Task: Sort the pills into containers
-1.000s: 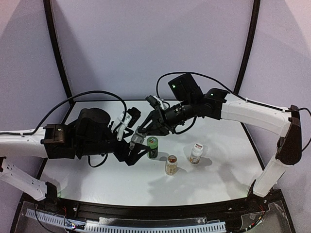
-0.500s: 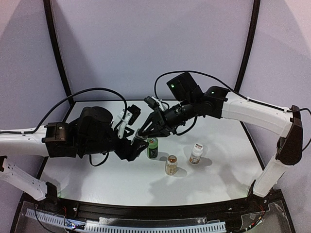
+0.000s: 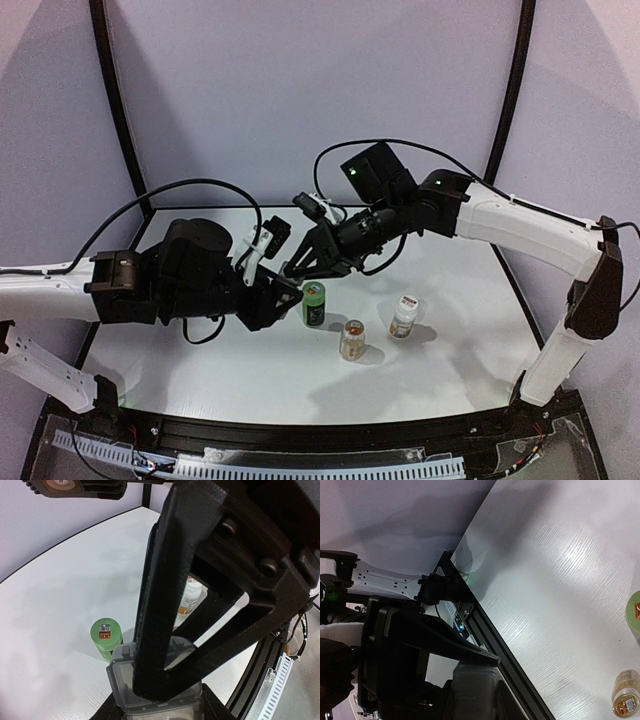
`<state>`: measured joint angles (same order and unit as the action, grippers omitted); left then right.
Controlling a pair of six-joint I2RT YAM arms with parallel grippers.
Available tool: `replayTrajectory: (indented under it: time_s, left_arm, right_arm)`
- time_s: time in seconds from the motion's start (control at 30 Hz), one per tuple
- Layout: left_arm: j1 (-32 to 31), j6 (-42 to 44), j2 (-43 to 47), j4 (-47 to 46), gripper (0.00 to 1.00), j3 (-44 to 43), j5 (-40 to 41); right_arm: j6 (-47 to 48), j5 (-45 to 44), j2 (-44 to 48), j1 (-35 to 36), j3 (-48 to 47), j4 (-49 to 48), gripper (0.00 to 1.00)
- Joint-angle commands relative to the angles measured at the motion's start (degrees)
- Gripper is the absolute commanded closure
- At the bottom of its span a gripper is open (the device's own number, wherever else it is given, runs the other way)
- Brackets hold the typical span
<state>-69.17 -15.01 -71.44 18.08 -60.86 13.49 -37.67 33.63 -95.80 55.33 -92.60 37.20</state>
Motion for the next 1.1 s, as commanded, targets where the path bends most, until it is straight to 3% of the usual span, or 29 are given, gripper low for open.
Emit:
replayTrajectory:
  time_s: [0.0, 0.2, 0.57, 0.67, 0.87, 1.07]
  left_arm:
    - [0.3, -1.3, 1.6, 2.1, 0.56, 0.5, -5.3]
    - [0.3, -3.7, 1.3, -0.1, 0.59, 1.6, -11.0]
    - [0.3, -9.2, 3.3, -6.2, 0.57, 5.1, -18.0]
    - [0.3, -9.8, 3.8, -7.1, 0.54, 6.5, -17.2]
    - [0.3, -10.7, 3.9, -7.2, 0.34, 7.1, -14.2]
    - [0.3, -11.6, 4.9, -8.2, 0.34, 8.3, -11.1]
  right_arm:
    - [5.9, 3.1, -1.9, 0.6, -2.2, 5.7, 1.00]
    - [13.2, 4.5, -3.5, 0.9, -4.0, 10.5, 1.00]
    - [21.2, 9.0, -2.2, 1.2, -2.0, 9.1, 1.00]
    - [21.1, 10.5, -2.1, 1.2, -2.0, 8.3, 1.00]
    - [17.3, 8.6, -1.8, 1.2, -1.9, 6.2, 1.00]
    - [15.6, 11.0, -0.9, 1.0, -0.1, 3.4, 1.00]
